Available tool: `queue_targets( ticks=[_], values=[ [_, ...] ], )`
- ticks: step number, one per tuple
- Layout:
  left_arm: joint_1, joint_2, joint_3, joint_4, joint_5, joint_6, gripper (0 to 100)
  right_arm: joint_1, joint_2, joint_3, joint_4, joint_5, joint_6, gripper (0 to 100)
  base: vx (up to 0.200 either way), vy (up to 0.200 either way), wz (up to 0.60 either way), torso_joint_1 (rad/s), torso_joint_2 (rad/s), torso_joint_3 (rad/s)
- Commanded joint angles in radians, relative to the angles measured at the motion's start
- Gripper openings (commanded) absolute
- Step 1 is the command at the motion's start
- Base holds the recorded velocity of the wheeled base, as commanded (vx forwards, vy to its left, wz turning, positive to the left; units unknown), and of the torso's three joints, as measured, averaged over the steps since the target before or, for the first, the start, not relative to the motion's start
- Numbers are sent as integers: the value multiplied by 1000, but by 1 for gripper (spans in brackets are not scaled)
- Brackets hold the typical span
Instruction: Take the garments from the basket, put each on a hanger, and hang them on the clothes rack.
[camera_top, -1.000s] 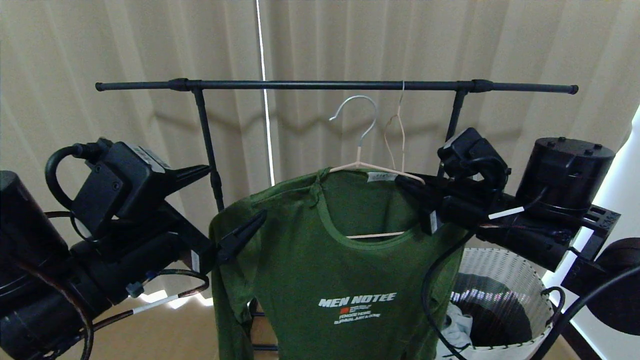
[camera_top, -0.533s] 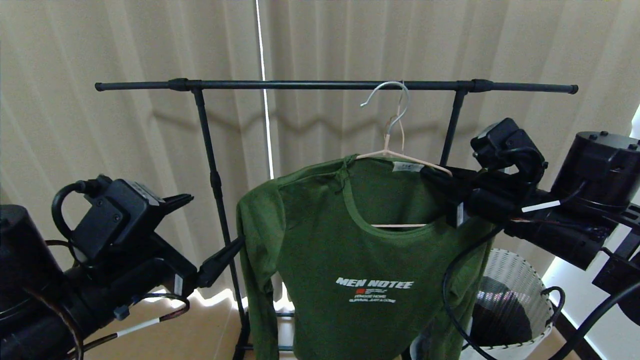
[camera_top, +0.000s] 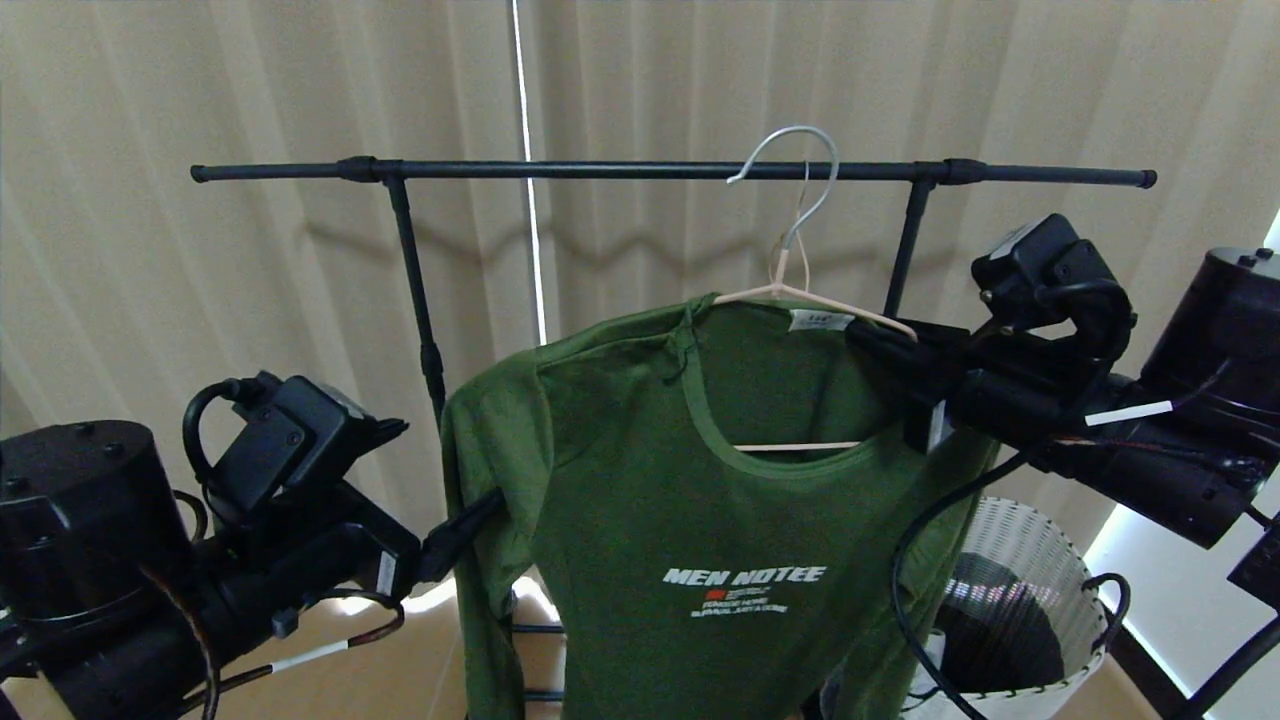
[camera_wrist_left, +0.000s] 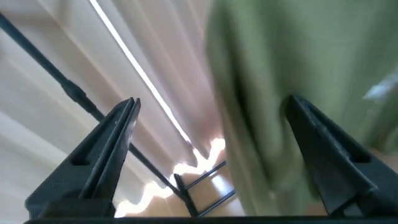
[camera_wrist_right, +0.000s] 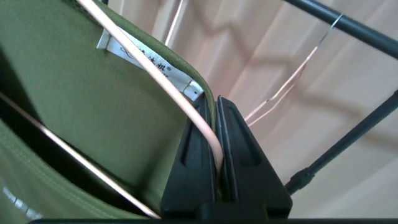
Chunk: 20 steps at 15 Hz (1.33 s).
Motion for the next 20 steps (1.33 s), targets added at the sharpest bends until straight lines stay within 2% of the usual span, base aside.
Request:
queue_targets(
  ticks=[1, 5, 7, 8, 10, 11, 17, 18, 20],
  values=[
    [10, 24, -13, 0, 0, 1, 0, 20, -23, 9, 0, 1, -1, 0, 0, 0, 0, 0, 0, 0],
    [21, 39, -21, 0, 0, 1, 0, 29, -30, 11, 0, 1, -1, 0, 0, 0, 0, 0, 0, 0],
    [44, 41, -16, 0, 0, 9, 0, 29, -30, 12, 0, 1, -1, 0, 0, 0, 0, 0, 0, 0],
    [93, 36, -10, 0, 2, 12, 0, 24, -30, 12, 1, -2, -1, 0, 0, 0, 0, 0, 0, 0],
    [93, 36, -10, 0, 2, 12, 0, 24, -30, 12, 1, -2, -1, 0, 0, 0, 0, 0, 0, 0],
    [177, 33, 10, 0, 0, 27, 0, -8, -30, 12, 1, -2, -2, 0, 0, 0, 0, 0, 0, 0],
    [180, 4, 16, 0, -1, 27, 0, -14, -31, 11, 3, -3, -21, 0, 0, 0, 0, 0, 0, 0],
    [179, -2, 16, 2, -1, 26, 100, -16, -31, 11, 3, -3, -21, 0, 0, 0, 0, 0, 0, 0],
    [177, -14, 16, 0, -3, 27, 100, -17, -31, 11, 4, -3, -22, 0, 0, 0, 0, 0, 0, 0]
  ],
)
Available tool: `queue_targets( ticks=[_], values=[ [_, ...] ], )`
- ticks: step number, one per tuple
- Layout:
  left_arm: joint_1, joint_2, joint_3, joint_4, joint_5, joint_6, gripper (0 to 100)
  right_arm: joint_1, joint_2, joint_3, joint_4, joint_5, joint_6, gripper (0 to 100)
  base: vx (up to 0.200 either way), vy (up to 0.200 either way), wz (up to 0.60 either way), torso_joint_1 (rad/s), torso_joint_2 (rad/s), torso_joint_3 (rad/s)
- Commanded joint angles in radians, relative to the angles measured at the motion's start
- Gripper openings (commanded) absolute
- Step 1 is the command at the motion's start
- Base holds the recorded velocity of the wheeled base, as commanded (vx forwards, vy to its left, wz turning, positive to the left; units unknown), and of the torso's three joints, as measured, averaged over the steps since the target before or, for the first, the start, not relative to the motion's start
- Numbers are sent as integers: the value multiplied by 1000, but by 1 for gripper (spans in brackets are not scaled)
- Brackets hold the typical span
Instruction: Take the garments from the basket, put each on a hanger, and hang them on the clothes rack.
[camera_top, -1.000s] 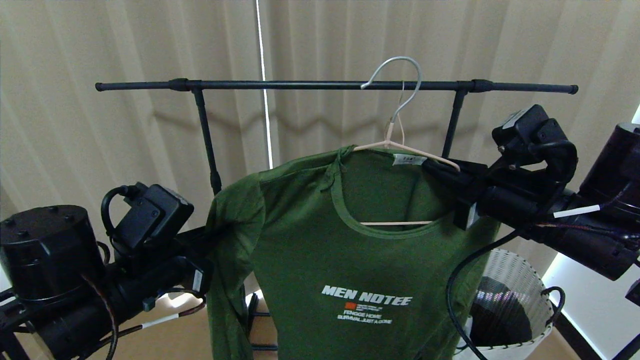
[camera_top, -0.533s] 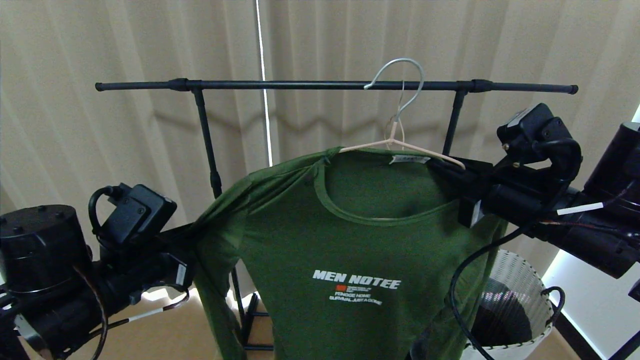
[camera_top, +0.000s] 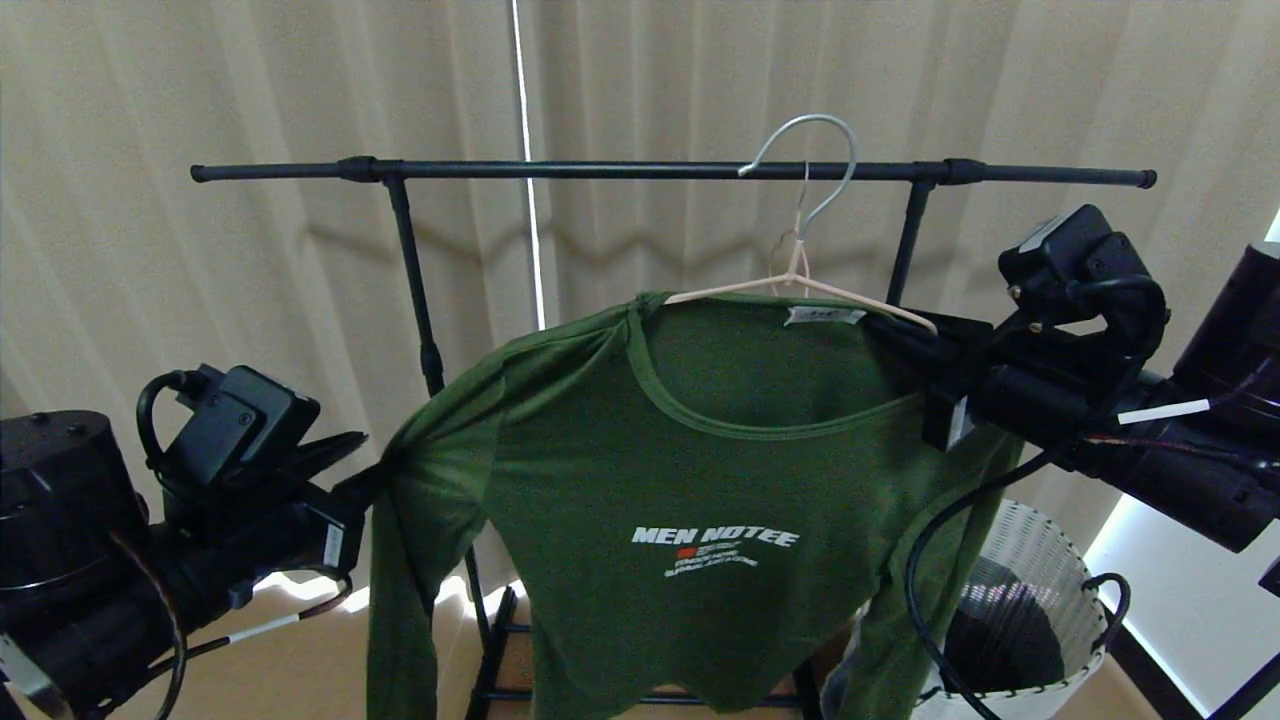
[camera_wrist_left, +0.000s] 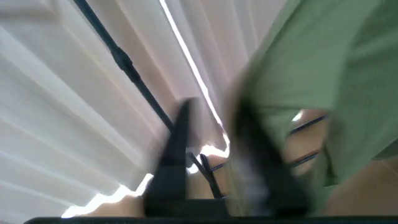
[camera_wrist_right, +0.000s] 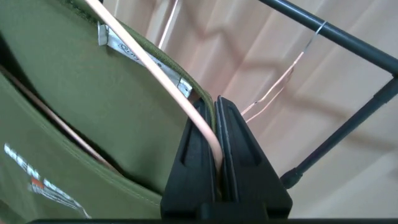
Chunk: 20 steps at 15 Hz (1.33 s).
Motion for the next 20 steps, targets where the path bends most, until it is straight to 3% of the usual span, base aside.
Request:
queue_targets(
  ticks=[1, 5, 7, 11, 14, 20],
  values=[
    [-4, -27, 1, -2, -3, -3, 100, -7, 0, 0, 6, 0, -2, 0, 0, 0, 0, 0, 0, 0],
    [-24, -116, 6, 0, -52, -30, 100, -50, -14, -6, 56, 0, -9, 0, 0, 0, 0, 0, 0, 0],
    [-33, -216, 35, 0, -80, -107, 100, -91, -40, -3, 138, -2, -25, 0, 0, 0, 0, 0, 0, 0],
    [-27, -274, 98, -2, -78, -179, 100, -110, -52, -16, 220, -138, -37, 0, 0, 0, 0, 0, 0, 0],
    [-27, -294, 126, -2, -78, -185, 100, -116, -52, -52, 256, -252, -37, 0, 0, 0, 0, 0, 0, 0],
    [-24, -320, 118, 0, -75, -188, 100, -131, -51, -63, 254, -287, -37, 0, 0, 0, 0, 0, 0, 0]
  ],
)
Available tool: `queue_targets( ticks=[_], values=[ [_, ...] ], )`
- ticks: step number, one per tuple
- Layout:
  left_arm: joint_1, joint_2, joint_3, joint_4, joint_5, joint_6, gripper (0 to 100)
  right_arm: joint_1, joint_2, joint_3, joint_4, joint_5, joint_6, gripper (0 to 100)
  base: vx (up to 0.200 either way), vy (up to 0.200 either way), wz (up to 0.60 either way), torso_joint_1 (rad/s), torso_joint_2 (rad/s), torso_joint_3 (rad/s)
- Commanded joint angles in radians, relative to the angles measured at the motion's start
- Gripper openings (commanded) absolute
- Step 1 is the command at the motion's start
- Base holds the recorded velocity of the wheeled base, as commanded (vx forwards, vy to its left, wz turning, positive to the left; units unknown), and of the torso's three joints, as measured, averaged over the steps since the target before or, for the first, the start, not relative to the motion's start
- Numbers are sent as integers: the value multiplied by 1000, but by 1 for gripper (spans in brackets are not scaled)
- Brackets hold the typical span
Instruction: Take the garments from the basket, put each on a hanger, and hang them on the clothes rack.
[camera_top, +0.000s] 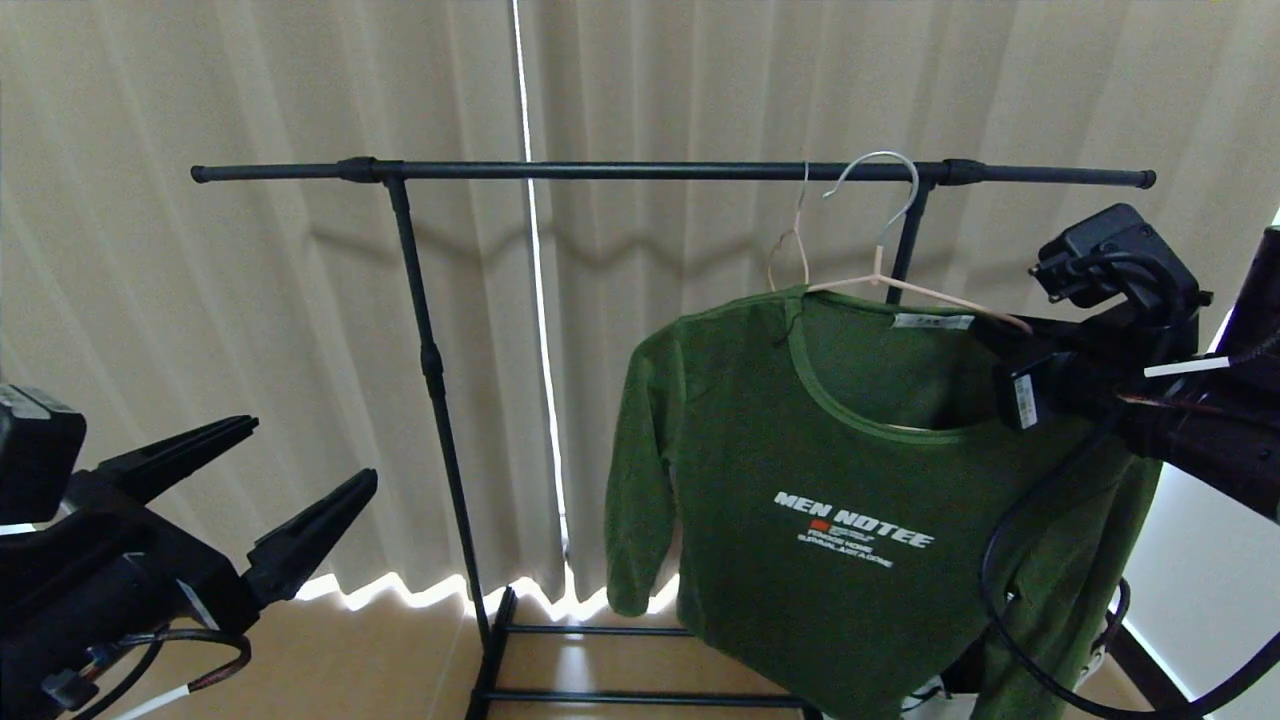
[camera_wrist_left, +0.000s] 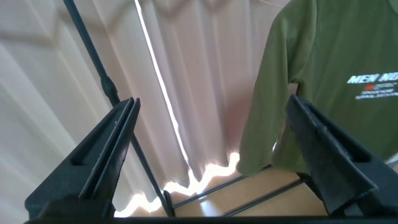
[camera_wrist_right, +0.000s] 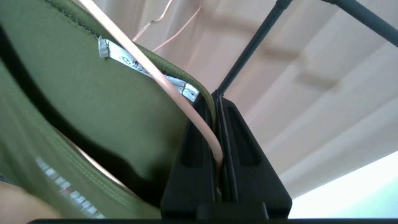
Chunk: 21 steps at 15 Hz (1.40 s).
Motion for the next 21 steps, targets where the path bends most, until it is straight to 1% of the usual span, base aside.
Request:
queue_targets(
  ticks=[1, 2, 18, 20, 21],
  values=[
    [1, -13, 4, 0, 0, 1, 100, -1, 2, -1, -1, 0, 0, 0, 0, 0, 0, 0, 0, 0],
    [-1, -13, 4, 0, 0, 1, 100, -1, 2, -1, -1, 0, 0, 0, 0, 0, 0, 0, 0, 0],
    [1, 2, 6, 1, 0, 2, 100, -1, -17, 5, -3, -1, 1, 0, 200, 0, 0, -1, 2, 2],
    [1, 4, 9, 1, 0, 4, 100, -18, -20, 5, -4, -6, 3, 0, 200, 0, 0, 7, 2, -2],
    [1, 7, 9, 1, 0, 7, 100, -25, -20, 1, -7, -21, 3, 0, 0, 0, 0, 0, 0, 0]
  ],
)
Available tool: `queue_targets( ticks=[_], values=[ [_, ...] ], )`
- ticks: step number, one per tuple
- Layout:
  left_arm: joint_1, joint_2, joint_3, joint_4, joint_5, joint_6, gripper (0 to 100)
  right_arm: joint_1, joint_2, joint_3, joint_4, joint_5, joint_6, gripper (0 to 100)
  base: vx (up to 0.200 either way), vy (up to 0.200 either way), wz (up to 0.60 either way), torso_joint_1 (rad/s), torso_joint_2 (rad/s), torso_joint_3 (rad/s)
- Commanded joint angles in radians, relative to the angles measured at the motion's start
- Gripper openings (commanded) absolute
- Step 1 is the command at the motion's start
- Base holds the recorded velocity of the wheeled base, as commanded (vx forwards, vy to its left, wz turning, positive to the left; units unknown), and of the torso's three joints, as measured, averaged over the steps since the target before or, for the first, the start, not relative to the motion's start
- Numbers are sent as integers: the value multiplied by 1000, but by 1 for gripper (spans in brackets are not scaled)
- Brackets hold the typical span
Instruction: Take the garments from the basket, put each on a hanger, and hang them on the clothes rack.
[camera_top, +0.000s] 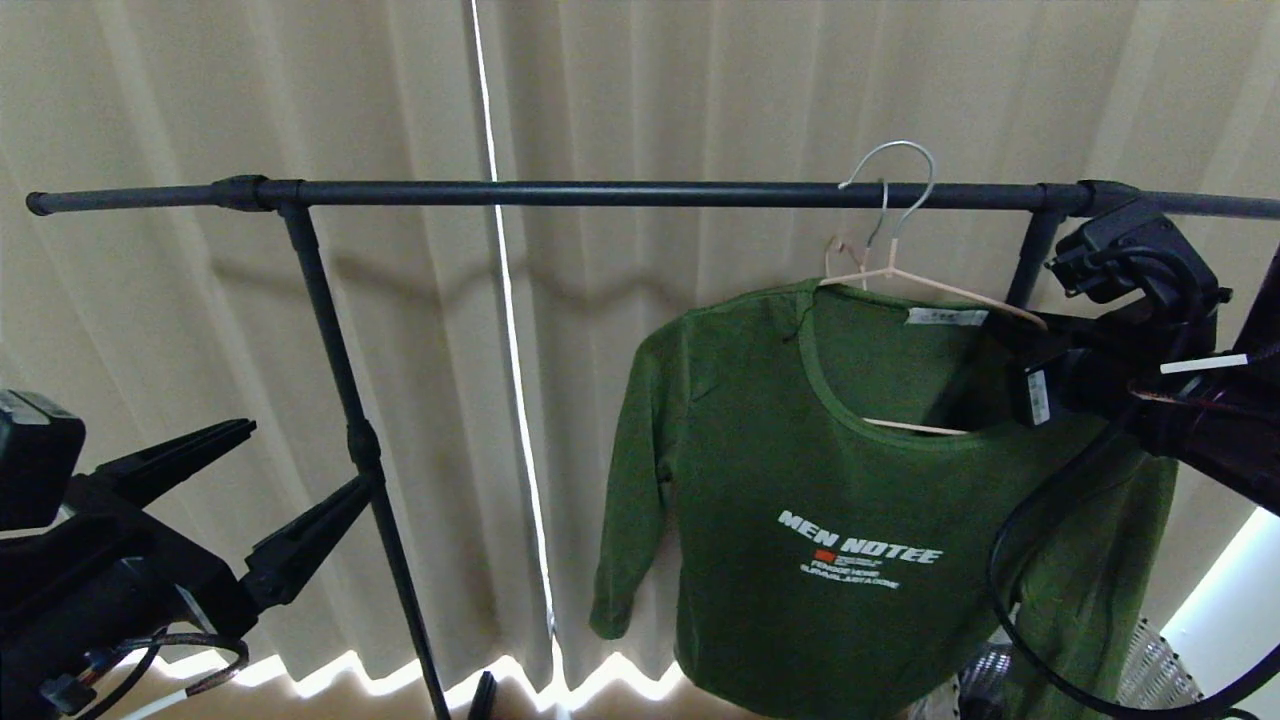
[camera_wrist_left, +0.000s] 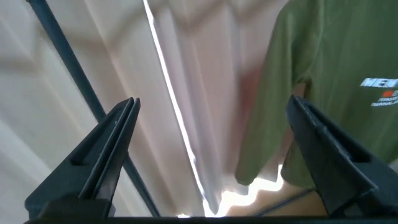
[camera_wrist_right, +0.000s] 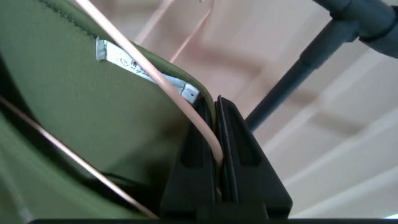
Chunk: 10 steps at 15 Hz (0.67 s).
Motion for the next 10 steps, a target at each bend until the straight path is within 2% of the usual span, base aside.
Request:
queue_targets(
  ticks=[1, 4, 7, 10],
  values=[
    [0, 6, 1, 0, 0, 1, 100, -10, -3, -8, -6, -24, 0, 0, 0, 0, 0, 0, 0, 0],
    [0, 8, 1, 0, 0, 1, 100, -2, -3, -17, -6, -45, 0, 0, 0, 0, 0, 0, 0, 0],
    [0, 23, -2, -2, 0, -2, 100, 94, 32, -68, 12, -147, -3, 0, 0, 0, 0, 0, 0, 0],
    [2, 49, 0, -2, 0, -1, 100, 137, 48, -92, 57, -182, -2, 0, 0, 0, 0, 0, 0, 0]
  ],
)
